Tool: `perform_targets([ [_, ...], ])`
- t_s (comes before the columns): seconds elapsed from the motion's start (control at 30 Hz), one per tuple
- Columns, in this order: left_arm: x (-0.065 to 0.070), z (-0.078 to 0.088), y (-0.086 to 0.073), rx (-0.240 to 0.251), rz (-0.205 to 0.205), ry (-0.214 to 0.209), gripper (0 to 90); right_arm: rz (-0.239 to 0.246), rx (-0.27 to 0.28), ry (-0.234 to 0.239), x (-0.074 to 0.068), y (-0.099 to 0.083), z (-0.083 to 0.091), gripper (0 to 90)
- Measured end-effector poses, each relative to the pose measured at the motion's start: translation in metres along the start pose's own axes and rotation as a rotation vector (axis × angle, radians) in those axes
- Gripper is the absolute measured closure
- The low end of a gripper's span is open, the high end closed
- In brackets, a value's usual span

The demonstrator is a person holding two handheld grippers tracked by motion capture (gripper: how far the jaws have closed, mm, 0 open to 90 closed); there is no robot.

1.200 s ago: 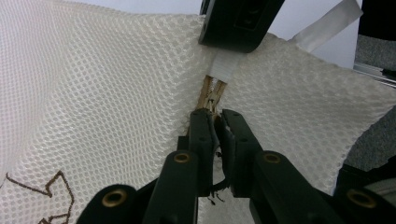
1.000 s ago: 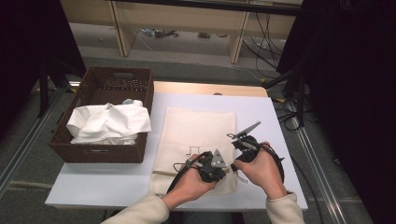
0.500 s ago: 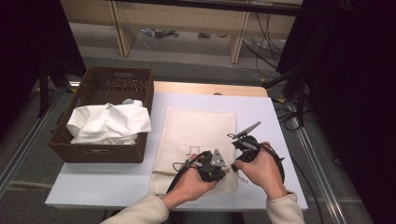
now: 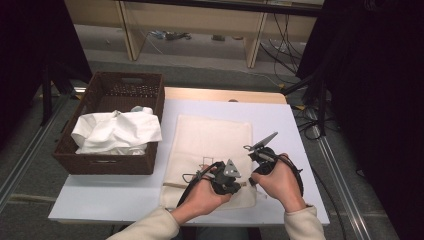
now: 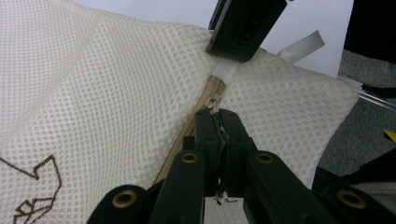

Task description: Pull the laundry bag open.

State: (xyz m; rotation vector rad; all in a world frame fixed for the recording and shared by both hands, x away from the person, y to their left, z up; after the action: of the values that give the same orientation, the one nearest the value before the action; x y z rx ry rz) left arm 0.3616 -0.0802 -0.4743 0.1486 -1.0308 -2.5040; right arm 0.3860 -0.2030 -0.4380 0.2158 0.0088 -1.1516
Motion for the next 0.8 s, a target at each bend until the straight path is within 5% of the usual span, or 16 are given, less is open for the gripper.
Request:
perform_targets([
  [0.1, -0.0006, 0.0023, 0.0000, -0.001, 0.002, -0.004, 86.9, -0.025, 0.003, 0.010, 0.0004, 0.0002, -0.0030, 85.7],
  [0.2, -0.0012, 0.0031, 0.0001, 0.002, -0.001, -0.008, 86.9, 0.036, 0.024, 0.001, 0.0044, 0.0020, -0.0049, 85.7],
  [0.23, -0.0004, 0.0034, -0.0001, 0.008, 0.019, -0.010, 86.9, -0.010, -0.006, 0.009, 0.0009, 0.0003, -0.0031, 85.7],
  [0.33, -0.0016, 0.0051, -0.0004, 0.007, 0.021, -0.017, 86.9, -0.018, 0.008, 0.017, 0.0008, 0.0006, -0.0044, 85.6],
  [0.37, -0.0013, 0.0055, -0.0003, 0.008, 0.030, -0.017, 86.9, 0.053, 0.009, 0.020, 0.0054, 0.0021, -0.0057, 85.7],
  [0.4, -0.0013, 0.0055, -0.0003, 0.008, 0.030, -0.017, 86.9, 0.053, 0.009, 0.020, 0.0054, 0.0021, -0.0057, 85.7],
  [0.43, -0.0014, 0.0052, -0.0008, 0.004, 0.020, -0.020, 86.9, -0.004, -0.019, 0.018, 0.0014, 0.0003, -0.0050, 85.7],
  [0.5, -0.0019, 0.0050, -0.0011, 0.002, 0.006, -0.020, 86.9, -0.009, -0.021, 0.019, 0.0009, 0.0002, -0.0054, 85.7],
  [0.57, -0.0016, 0.0045, -0.0019, -0.004, 0.012, -0.022, 86.9, 0.075, 0.010, 0.014, 0.0056, 0.0028, -0.0092, 85.7],
  [0.6, -0.0019, 0.0044, -0.0021, -0.008, 0.007, -0.021, 86.9, -0.017, -0.022, 0.010, -0.0013, 0.0003, -0.0075, 85.7],
  [0.8, -0.0023, 0.0061, -0.0020, -0.017, 0.008, -0.021, 86.9, 0.009, -0.032, 0.005, -0.0012, 0.0004, -0.0054, 85.7],
])
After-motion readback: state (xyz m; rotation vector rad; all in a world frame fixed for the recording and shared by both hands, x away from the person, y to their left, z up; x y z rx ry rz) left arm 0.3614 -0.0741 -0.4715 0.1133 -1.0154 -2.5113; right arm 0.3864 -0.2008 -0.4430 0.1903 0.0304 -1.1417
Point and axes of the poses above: each handheld gripper's, and its own axes: z roughly backward along the jaws, y roughly out of its top, x roughly to its right, the point moved 5 cm from there along -z, roughly forward along the jaws
